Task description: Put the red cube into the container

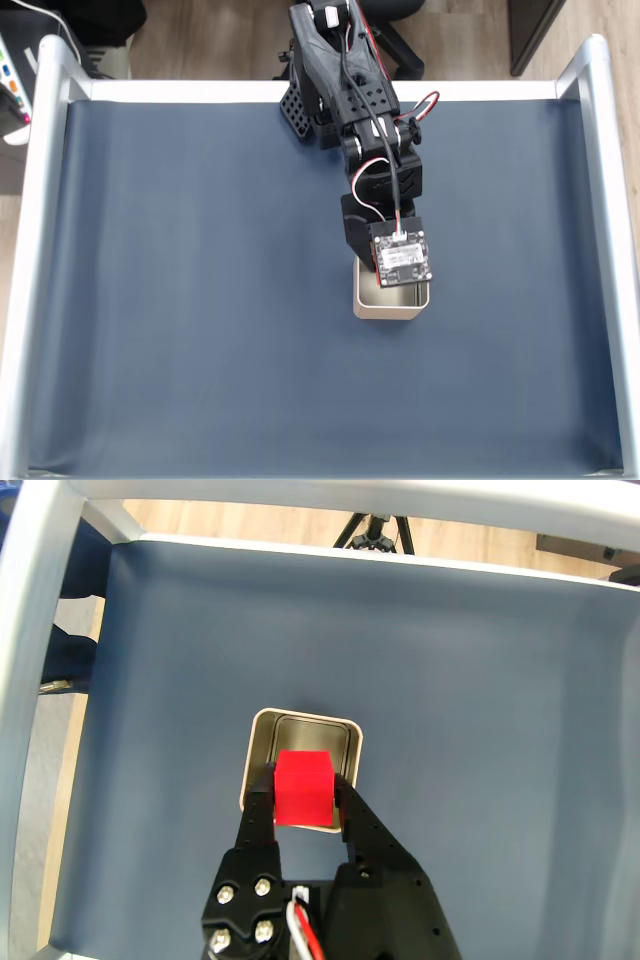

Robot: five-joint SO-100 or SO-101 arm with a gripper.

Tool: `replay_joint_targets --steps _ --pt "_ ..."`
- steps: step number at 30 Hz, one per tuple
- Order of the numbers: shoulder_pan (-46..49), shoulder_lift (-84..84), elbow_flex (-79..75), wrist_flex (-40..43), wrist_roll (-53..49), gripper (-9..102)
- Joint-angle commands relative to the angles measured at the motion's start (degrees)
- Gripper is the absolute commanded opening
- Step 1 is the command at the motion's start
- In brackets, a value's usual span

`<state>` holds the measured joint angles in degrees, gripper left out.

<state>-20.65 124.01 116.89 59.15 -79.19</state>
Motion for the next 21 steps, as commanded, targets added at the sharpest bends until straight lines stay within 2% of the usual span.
replay_joint_targets --steps 1,21 --pt "-0.35 -0.26 0.18 -2.29 -0.26 0" --pt "-0.62 -0.53 4.48 -6.59 0.62 0"
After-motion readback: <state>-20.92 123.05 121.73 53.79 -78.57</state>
